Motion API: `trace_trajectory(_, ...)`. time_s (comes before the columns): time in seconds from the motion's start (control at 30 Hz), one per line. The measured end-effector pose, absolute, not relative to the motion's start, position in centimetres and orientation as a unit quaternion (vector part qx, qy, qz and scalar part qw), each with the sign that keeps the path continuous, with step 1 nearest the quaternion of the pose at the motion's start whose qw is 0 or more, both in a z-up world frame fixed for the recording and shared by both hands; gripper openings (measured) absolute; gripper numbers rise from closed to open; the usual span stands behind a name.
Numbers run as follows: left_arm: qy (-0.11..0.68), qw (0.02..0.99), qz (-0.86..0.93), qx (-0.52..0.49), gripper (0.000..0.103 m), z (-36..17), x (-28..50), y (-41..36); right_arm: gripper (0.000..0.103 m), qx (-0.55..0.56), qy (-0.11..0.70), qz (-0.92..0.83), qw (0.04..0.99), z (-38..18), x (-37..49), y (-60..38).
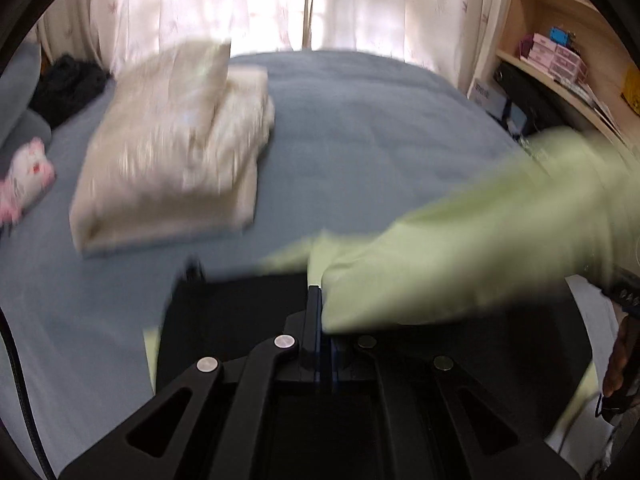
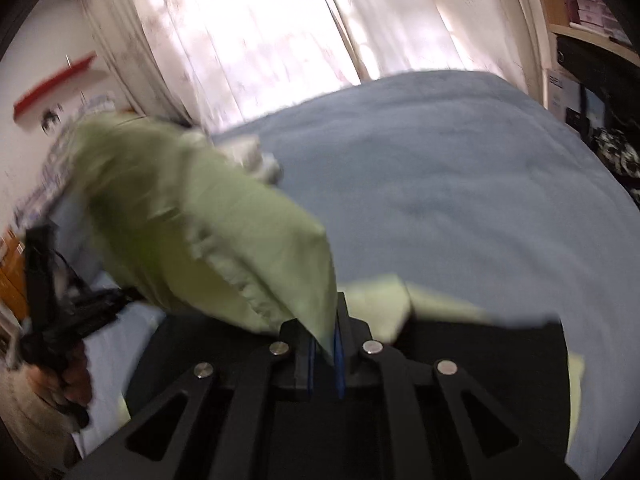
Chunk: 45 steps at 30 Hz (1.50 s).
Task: Fold large clothes
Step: 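Fold the held hood over the black jacket body with both tools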
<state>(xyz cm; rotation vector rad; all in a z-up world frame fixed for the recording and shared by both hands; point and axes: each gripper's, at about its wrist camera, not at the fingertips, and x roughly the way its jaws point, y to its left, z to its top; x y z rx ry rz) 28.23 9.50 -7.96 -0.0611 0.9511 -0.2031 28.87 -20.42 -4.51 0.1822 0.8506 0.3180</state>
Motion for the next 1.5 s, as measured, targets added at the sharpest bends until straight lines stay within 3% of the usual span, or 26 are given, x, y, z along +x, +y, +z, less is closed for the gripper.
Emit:
trace_trajectory(0.23, 0.491, 0.865, -0.099, -0.031, 0.001, -10.6, 21.3, 9.8, 0.017, 0.063, 0.496, 0.113, 0.859, -9.8, 21.6, -20.9)
trace_trajectory(0.53, 0.477, 0.87, -0.121, -0.016, 0.001, -7.9, 14.2, 8.5, 0.017, 0.078, 0.485, 0.125, 0.862, -8.7, 13.4, -20.9)
trace_trajectory(0.73, 0.482, 0.864, -0.142, -0.026, 0.003, -7.2, 11.7, 8.0, 0.039, 0.08, 0.466, 0.153, 0.868, -5.9, 9.9, -19.6)
trace_trajectory(0.83, 0.495, 0.853, -0.157, -0.055, 0.008, -7.7, 11.2, 8.1, 0.041, 0.089, 0.462, 0.171, 0.866, -4.9, 9.0, -18.8)
trace_trajectory(1.07, 0.514, 0.818, -0.195, -0.168, 0.027, -10.6, 12.5, 9.1, 0.048, 0.138, 0.475, 0.184, 0.849, -6.5, 11.0, -17.5)
trace_trajectory(1.5, 0.507, 0.783, -0.205, -0.296, 0.028, -16.2, 18.4, 9.8, 0.048, 0.265, 0.496, 0.164, 0.811, -13.4, 18.7, -19.0)
